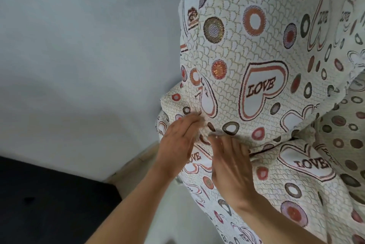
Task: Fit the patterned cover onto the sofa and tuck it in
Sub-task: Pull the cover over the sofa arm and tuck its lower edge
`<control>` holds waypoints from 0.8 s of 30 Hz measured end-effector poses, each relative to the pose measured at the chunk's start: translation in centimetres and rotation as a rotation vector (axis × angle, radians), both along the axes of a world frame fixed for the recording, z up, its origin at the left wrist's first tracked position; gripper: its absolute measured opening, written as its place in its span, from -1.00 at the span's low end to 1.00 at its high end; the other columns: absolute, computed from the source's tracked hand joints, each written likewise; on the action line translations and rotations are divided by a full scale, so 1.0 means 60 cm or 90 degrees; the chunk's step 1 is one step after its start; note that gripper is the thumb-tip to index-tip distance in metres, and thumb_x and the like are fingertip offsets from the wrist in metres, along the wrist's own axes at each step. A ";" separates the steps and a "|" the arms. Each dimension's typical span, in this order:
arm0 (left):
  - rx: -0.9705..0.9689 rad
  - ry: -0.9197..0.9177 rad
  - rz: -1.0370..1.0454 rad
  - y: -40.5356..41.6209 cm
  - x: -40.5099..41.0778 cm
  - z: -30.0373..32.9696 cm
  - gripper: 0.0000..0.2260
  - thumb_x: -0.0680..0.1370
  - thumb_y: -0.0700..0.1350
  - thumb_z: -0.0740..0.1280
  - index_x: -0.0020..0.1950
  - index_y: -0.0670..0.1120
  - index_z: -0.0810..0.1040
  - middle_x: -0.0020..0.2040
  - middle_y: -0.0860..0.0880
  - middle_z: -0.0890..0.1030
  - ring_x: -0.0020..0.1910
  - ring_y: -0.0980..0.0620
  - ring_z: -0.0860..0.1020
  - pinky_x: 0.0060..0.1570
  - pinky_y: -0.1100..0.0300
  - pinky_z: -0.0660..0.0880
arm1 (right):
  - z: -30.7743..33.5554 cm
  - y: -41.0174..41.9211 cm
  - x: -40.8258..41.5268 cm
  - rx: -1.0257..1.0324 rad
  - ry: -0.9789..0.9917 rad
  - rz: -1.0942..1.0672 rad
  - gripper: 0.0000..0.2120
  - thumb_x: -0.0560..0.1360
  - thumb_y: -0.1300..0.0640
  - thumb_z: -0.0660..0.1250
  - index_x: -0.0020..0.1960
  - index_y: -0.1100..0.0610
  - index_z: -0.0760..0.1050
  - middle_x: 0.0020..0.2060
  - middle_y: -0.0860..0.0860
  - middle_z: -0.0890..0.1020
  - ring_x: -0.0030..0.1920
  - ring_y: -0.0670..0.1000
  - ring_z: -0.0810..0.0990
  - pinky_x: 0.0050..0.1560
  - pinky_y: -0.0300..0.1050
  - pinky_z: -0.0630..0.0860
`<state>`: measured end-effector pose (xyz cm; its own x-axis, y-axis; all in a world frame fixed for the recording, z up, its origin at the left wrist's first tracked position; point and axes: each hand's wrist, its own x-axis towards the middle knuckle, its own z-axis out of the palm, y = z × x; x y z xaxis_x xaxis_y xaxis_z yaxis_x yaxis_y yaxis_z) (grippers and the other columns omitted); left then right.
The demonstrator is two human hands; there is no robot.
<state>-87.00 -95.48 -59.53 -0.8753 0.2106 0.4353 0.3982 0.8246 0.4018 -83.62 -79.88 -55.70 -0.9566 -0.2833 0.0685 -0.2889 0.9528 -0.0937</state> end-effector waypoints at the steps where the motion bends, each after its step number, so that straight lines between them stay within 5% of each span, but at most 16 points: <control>1: 0.015 -0.017 0.036 -0.005 -0.004 0.000 -0.57 0.44 -0.31 0.36 0.30 -0.09 0.49 0.33 0.00 0.48 0.34 0.02 0.42 0.28 0.13 0.38 | 0.000 -0.008 -0.001 -0.013 0.007 0.000 -0.33 0.12 0.33 0.45 0.23 0.13 0.47 0.04 0.09 0.53 0.02 0.15 0.50 0.00 0.04 0.40; 6: -0.064 -0.062 0.098 -0.049 -0.053 -0.034 -0.46 0.38 -0.26 0.42 0.33 0.00 0.42 0.39 0.02 0.43 0.38 -0.02 0.37 0.27 0.02 0.39 | -0.007 -0.051 0.003 -0.061 0.060 0.108 -0.49 0.33 0.34 0.12 0.25 0.17 0.49 0.04 0.08 0.54 0.02 0.14 0.52 0.08 0.01 0.47; 10: -0.202 0.019 -0.013 -0.070 -0.102 -0.066 -0.63 0.41 -0.14 0.47 0.19 0.05 0.54 0.35 0.02 0.48 0.37 -0.05 0.40 0.29 0.00 0.34 | -0.025 -0.101 -0.012 -0.097 -0.023 0.029 -0.42 0.27 0.37 0.28 0.31 0.25 0.44 0.22 0.16 0.50 0.20 0.16 0.50 0.23 -0.01 0.46; 16: -0.158 0.039 -0.062 -0.078 -0.153 -0.066 -0.77 0.31 -0.11 0.52 -0.05 -0.03 0.63 0.04 0.01 0.59 0.12 -0.05 0.50 0.17 0.08 0.35 | -0.037 -0.151 -0.025 -0.071 -0.105 -0.034 -0.13 0.14 0.24 0.52 0.41 0.30 0.33 0.41 0.23 0.36 0.39 0.20 0.36 0.36 0.02 0.21; 20: -0.146 -0.069 -0.108 -0.100 -0.153 -0.078 -0.77 0.48 -0.04 0.28 0.08 -0.02 0.61 0.10 0.04 0.60 0.14 -0.04 0.53 0.18 0.15 0.30 | -0.047 -0.165 -0.029 -0.049 -0.116 -0.078 -0.12 0.12 0.22 0.52 0.41 0.28 0.34 0.41 0.23 0.36 0.39 0.21 0.37 0.33 0.07 0.27; 24: -0.136 -0.145 -0.152 -0.118 -0.144 -0.079 -0.60 0.41 -0.18 0.46 0.23 -0.03 0.54 0.21 0.02 0.56 0.20 -0.06 0.49 0.23 0.08 0.38 | -0.058 -0.166 -0.036 -0.035 -0.119 -0.108 -0.02 0.00 0.16 0.61 0.38 0.30 0.39 0.35 0.27 0.43 0.32 0.24 0.45 0.30 0.05 0.36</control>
<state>-95.65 -102.58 -64.28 -0.8596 0.4853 0.1598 0.5098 0.7941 0.3309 -85.76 -89.86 -59.17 -0.9875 -0.1190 -0.1035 -0.0987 0.9781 -0.1832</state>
